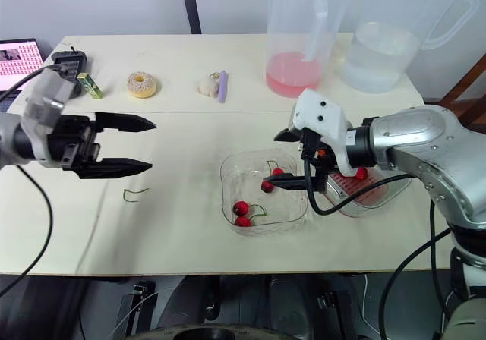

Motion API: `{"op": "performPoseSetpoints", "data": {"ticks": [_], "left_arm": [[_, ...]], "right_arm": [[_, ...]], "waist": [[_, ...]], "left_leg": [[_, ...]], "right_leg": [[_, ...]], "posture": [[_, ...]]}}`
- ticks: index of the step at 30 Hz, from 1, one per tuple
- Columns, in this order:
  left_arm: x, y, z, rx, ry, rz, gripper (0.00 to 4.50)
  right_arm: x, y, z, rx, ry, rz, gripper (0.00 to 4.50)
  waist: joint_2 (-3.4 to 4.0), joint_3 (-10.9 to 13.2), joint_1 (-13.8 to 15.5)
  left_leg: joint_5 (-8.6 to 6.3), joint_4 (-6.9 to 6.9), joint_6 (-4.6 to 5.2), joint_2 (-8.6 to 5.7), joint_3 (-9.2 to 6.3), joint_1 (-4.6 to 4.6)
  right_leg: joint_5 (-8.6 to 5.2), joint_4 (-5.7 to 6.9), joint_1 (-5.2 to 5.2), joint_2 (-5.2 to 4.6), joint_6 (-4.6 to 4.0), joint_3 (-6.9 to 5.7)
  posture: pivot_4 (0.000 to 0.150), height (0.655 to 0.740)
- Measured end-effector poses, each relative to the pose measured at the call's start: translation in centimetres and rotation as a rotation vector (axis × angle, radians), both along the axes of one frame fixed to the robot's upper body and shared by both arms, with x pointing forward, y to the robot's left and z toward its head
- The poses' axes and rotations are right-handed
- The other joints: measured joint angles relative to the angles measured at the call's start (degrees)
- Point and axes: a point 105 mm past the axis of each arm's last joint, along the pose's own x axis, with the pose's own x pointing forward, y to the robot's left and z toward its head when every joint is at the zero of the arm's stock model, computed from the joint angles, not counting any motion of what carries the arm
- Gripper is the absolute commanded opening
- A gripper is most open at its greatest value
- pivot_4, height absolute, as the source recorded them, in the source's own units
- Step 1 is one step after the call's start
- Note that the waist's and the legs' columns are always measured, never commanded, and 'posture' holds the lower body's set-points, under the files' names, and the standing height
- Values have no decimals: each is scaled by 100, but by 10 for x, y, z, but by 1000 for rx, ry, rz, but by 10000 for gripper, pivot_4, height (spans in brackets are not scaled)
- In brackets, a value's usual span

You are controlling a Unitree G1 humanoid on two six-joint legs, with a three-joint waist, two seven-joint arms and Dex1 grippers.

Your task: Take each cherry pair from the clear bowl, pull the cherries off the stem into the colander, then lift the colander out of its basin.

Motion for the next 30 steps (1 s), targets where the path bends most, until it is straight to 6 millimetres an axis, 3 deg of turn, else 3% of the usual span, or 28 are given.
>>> {"op": "performPoseSetpoints", "data": {"ticks": [9, 15, 24, 30], "left_arm": [[-7, -8, -16, 57, 68, -39, 44500], [-13, -8, -19, 65, 62, -27, 44500], [-19, -11, -26, 65, 71, -4, 44500], [-19, -11, -30, 69, 83, 11, 44500]], "right_arm": [[17, 30, -45, -212, 3, 137, 45000], [26, 30, -69, -317, 14, 164, 45000], [36, 19, -77, -415, -12, 106, 45000], [31, 18, -81, -420, 55, 74, 45000]], "waist": [[0, 1, -2], [-1, 1, 17], [-1, 1, 13], [-1, 1, 14]], "left_leg": [[0, 0, 0, 0, -1, -4], [0, 4, 0, 0, -2, -5], [0, 4, 0, 0, -4, -4], [0, 4, 0, 0, -5, -4]], "right_leg": [[-1, -2, -3, 2, 3, 0], [-1, 2, -3, 2, 3, -1], [-1, 4, -3, 3, 3, -2], [-1, 7, -3, 3, 3, -2]], "posture": [[1500, 7400], [1500, 7400], [1500, 7400], [1500, 7400]]}}
